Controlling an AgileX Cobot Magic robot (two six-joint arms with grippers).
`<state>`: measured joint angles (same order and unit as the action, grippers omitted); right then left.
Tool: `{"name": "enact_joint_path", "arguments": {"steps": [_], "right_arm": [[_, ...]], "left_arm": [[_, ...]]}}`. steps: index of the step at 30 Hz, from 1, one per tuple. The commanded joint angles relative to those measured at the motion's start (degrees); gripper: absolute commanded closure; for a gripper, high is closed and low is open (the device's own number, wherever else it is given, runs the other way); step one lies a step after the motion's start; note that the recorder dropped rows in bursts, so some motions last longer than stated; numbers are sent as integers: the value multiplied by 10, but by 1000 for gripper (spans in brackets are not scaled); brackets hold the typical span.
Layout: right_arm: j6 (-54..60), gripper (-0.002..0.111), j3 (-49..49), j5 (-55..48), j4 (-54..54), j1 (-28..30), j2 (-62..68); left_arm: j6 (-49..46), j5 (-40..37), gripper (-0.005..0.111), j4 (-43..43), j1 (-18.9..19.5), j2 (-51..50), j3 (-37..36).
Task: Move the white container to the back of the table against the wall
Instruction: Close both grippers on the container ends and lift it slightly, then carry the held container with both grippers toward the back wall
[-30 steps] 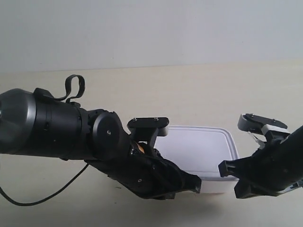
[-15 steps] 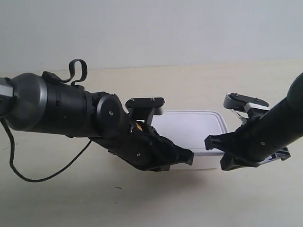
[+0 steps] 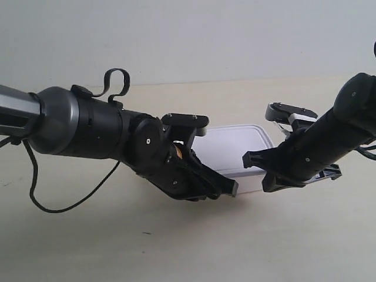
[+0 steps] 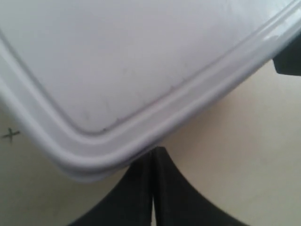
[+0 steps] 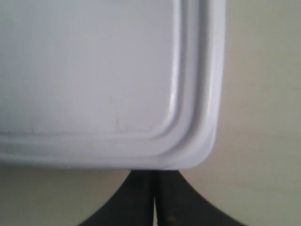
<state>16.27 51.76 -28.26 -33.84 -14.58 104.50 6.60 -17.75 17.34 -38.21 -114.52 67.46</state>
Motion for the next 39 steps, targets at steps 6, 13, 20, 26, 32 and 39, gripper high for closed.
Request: {"name": "enact_joint_path", "arguments": {"steps": [6,13,20,26,32,39], "right_arm": [[18,108,58,11,4,-1,35],[18,108,114,10,4,-1,81],[18,108,162,11,7,-1,115],[18,108,201,6,9,-1,140],[18,108,237,-4,9,-1,163],[18,108,247,14,12,-1,167]], "left_arm": [[23,0,107,-42,33,-22,44],[23,-12,107,-68,38,-56,104],[23,-16,107,-82,58,-87,140],[19,-16,107,-87,85,-102,164],[18,-21,107,-108,93,-117,196],[11,-40,107,-110,92,-147,249]]}}
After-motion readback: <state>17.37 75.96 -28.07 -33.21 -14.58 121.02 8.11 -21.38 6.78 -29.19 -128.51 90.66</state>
